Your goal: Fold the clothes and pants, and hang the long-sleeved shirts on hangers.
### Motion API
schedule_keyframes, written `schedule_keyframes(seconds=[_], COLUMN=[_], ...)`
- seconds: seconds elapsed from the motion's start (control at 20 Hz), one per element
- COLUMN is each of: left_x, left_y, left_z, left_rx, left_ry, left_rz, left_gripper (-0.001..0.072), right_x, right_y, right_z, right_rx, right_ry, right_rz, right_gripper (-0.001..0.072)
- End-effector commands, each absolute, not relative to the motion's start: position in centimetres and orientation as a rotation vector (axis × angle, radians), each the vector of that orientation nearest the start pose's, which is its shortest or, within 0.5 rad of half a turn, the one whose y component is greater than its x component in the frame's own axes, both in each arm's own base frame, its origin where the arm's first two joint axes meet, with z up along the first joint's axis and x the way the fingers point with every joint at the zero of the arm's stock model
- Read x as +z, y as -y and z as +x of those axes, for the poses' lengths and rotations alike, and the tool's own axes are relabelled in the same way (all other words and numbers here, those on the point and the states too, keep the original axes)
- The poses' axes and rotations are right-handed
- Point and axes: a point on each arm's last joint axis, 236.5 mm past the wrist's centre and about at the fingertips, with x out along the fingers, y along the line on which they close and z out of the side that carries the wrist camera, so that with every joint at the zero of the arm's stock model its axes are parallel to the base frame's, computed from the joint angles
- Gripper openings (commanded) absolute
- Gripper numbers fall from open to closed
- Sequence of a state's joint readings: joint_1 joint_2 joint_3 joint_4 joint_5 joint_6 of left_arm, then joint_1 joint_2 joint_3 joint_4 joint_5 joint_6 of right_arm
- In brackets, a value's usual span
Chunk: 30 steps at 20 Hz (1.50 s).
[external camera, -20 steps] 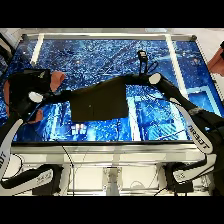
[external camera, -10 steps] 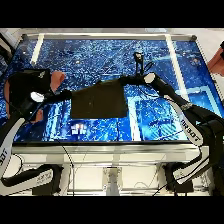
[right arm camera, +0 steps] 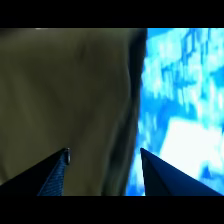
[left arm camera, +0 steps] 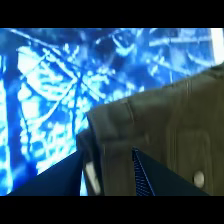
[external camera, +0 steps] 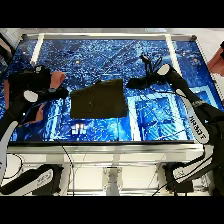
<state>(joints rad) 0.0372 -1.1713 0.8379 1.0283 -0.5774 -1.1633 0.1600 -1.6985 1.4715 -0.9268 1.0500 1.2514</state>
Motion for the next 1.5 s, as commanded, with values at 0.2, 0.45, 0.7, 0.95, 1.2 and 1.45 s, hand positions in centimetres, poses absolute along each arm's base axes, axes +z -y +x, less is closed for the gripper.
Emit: schedule_keyframes(seconds=[0.2,0.45,0.7,0.95,1.2,1.45], left_x=[-1.0,-3.0,-3.8,-3.9,-3.9,-3.9], left_y=[4.9,2.7,1.5,1.4,1.4,1.4], left_z=[37.7,35.8,34.9,34.9,34.9,34.9], left_rx=[-0.271,-0.198,-0.169,-0.166,-0.167,-0.167], left_ry=[-1.037,-1.154,-1.204,-1.206,-1.205,-1.205], left_rz=[-0.19,-0.121,-0.07,-0.061,-0.062,-0.062], left_gripper=[0.0383,0.0582,0.0582,0.0582,0.0581,0.0581], right_x=[-5.6,-8.8,-10.1,-9.9,-9.5,-6.4], right_y=[-20.4,-22.4,-24.0,-26.0,-27.3,-21.3], right_z=[40.2,39.3,38.5,38.2,37.4,40.8], right_rx=[0.648,0.624,0.639,0.673,0.699,0.543], right_ry=[-1.437,-1.478,-1.504,-1.491,-1.497,-1.449], right_rz=[0.209,0.126,0.122,0.149,0.153,0.119], right_gripper=[0.0514,0.0513,0.0503,0.0435,0.001,0.0009])
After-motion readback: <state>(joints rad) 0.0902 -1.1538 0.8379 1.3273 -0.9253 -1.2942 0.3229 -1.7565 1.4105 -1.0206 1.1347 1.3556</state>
